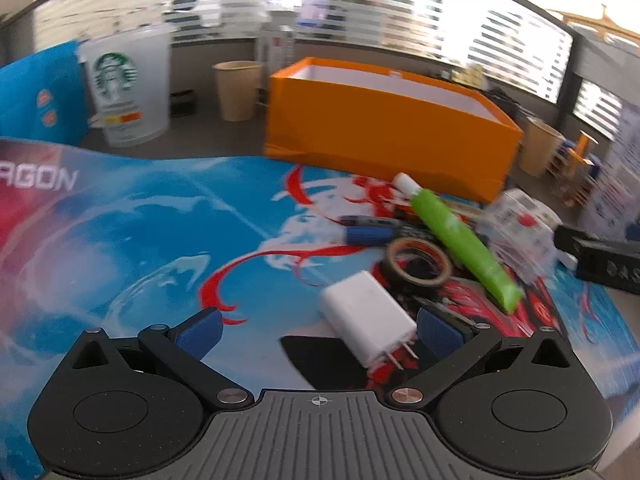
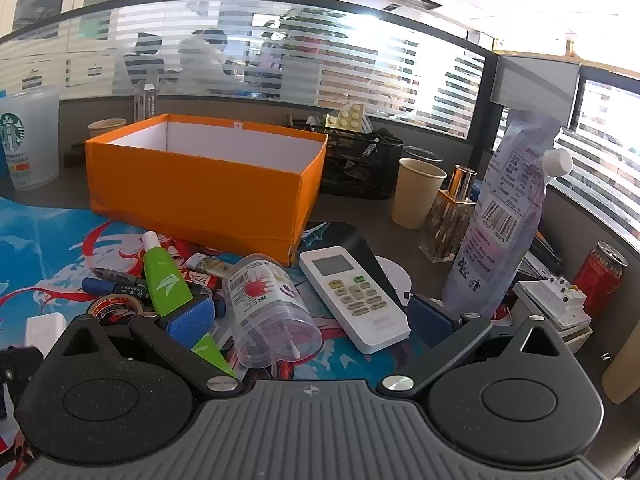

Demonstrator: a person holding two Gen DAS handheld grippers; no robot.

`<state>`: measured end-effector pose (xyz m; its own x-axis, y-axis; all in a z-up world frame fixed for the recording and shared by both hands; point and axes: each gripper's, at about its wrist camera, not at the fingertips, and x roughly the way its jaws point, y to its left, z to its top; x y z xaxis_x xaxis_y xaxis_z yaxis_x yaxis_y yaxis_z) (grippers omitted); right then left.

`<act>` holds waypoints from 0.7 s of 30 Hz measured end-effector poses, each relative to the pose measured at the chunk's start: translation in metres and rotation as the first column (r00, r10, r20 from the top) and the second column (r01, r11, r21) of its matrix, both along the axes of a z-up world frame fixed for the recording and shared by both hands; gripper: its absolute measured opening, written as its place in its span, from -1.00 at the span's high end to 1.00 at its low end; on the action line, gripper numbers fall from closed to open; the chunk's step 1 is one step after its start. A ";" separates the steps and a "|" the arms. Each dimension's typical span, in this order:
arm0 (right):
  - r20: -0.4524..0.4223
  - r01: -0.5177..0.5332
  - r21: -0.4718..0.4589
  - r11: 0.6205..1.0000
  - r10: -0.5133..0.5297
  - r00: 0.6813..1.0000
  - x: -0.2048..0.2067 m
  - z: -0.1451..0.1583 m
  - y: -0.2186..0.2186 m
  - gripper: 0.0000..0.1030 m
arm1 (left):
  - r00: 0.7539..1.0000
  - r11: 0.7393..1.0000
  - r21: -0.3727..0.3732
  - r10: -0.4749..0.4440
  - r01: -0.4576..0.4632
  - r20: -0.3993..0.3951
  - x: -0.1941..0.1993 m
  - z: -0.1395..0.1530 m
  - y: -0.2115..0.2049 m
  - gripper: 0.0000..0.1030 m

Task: Organize rigid objects
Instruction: 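Move the left tool toward the white charger while the right tool approaches a black pen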

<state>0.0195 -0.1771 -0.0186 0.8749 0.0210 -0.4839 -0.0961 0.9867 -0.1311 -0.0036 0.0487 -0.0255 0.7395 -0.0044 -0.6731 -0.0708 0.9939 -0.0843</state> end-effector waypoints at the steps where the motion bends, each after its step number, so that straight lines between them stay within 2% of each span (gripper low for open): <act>1: -0.002 -0.001 0.001 1.000 0.001 1.000 0.000 0.000 0.000 -1.00 | 1.000 1.000 0.004 0.013 -0.013 0.010 -0.001 0.000 0.001 -1.00; 4: -0.006 0.000 0.006 1.000 0.000 1.000 0.001 -0.001 0.000 -1.00 | 0.999 0.999 0.026 0.025 -0.026 0.043 -0.002 0.001 0.001 -1.00; 8: -0.003 -0.001 0.006 1.000 0.001 1.000 0.001 -0.001 0.000 -1.00 | 0.994 1.000 -0.021 0.006 -0.003 0.114 -0.008 0.001 0.005 -1.00; 10: 0.001 -0.002 0.007 1.000 0.002 1.000 0.001 -0.002 0.000 -1.00 | 0.996 0.999 -0.034 -0.009 0.012 0.089 -0.008 -0.002 0.005 -1.00; 12: 0.001 -0.003 0.015 1.000 0.003 1.000 0.001 -0.002 -0.001 -1.00 | 0.996 0.998 -0.012 -0.058 0.059 0.061 -0.005 -0.004 0.002 -1.00; 18: -0.011 -0.044 0.046 0.998 0.045 0.999 -0.001 -0.006 -0.001 -1.00 | 0.993 0.994 -0.002 -0.112 0.112 0.035 -0.009 -0.013 0.000 -1.00; 21: -0.030 -0.069 0.090 0.993 0.072 0.997 -0.001 -0.006 -0.005 -1.00 | 0.992 0.992 0.007 -0.123 0.123 0.033 -0.010 -0.016 0.000 -1.00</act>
<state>0.0184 -0.1822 -0.0242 0.8531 0.1267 -0.5062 -0.1690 0.9849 -0.0383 -0.0132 0.0483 -0.0414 0.7558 -0.0934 -0.6481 0.0551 0.9953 -0.0792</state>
